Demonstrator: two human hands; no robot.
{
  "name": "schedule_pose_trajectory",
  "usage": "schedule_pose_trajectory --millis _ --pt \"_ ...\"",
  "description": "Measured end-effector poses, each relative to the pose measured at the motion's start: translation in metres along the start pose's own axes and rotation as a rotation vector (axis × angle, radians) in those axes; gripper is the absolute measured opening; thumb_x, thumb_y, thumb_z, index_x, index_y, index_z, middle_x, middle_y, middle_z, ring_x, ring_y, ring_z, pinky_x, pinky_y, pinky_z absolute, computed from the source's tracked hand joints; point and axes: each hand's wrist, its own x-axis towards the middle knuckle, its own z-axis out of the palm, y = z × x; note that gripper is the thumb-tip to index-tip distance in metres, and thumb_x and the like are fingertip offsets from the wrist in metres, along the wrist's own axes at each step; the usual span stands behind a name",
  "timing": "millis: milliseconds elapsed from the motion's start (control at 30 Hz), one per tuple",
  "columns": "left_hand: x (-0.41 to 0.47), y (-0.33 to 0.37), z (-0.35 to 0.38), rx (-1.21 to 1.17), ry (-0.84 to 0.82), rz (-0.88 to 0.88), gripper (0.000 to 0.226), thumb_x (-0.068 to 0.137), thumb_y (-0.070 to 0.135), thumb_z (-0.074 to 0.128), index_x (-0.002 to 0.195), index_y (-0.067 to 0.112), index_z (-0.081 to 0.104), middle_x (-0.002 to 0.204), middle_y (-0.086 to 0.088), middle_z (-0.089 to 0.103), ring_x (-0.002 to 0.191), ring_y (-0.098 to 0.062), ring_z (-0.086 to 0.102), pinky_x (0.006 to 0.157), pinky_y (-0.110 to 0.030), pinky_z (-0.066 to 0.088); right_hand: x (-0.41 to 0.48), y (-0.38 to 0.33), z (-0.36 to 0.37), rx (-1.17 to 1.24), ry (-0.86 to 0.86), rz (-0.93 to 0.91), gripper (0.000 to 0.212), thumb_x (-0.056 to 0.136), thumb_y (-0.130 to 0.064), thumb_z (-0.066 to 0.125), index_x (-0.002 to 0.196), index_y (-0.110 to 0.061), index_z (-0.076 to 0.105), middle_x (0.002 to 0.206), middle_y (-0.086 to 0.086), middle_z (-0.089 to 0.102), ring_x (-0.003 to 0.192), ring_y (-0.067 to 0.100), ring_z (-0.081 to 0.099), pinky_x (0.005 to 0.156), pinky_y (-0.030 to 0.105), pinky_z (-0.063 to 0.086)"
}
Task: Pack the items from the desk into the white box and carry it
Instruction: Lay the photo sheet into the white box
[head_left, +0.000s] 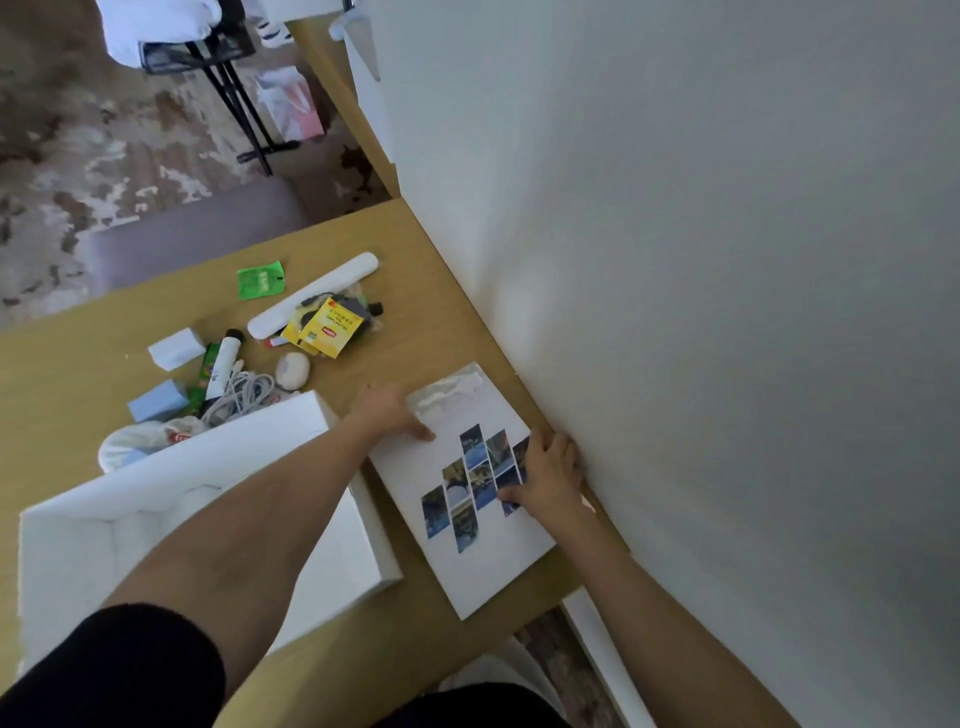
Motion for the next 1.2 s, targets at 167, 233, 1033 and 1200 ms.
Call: schedule_pose_trajectory --millis 167,233,1033,1200 --pt "-0.006 0.019 -0.024 -0.039 -0.037 0.124 0.038 0.082 0.044 0.064 0.103 0.013 0.060 0.098 -0.005 0.061 0.087 -0.020 0.057 0.071 -0.029 0.044 0.002 0.004 0.000 0.014 0.014 -0.021 0.096 0.069 -0.049 0.080 0.139 -0.011 0.028 0.139 0.019 0.034 0.129 0.035 0.033 0.102 0.043 0.038" --pt "-0.019 0.032 -0.040 -0.065 -0.063 0.216 0.038 0.089 0.039 0.058 0.114 0.010 0.058 0.101 -0.003 0.060 0.092 -0.022 0.058 0.075 -0.029 0.044 0.003 0.006 -0.002 0.097 0.042 -0.035 0.086 0.075 -0.053 0.074 0.139 -0.010 0.034 0.137 0.018 0.039 0.128 0.034 0.036 0.103 0.043 0.040" --pt "-0.252 -0.257 -0.106 -0.687 0.850 -0.006 0.080 0.078 0.046 0.071 0.138 0.016 0.028 0.139 -0.010 0.042 0.120 -0.026 0.047 0.099 -0.044 0.044 -0.086 -0.308 -0.154 0.107 -0.217 -1.108 0.019 0.094 -0.016 0.059 0.079 -0.011 0.068 0.068 0.008 0.065 0.060 0.011 0.053 0.062 0.029 0.037" --pt "-0.249 -0.264 -0.120 0.041 0.860 0.167 0.065 0.083 0.059 0.052 0.135 0.021 0.043 0.135 -0.003 0.051 0.128 -0.024 0.042 0.116 -0.045 0.024 -0.083 -0.333 -0.114 0.004 -0.367 -1.097 0.022 0.093 -0.016 0.061 0.085 -0.033 0.071 0.080 -0.005 0.071 0.074 0.012 0.062 0.070 0.034 0.043"
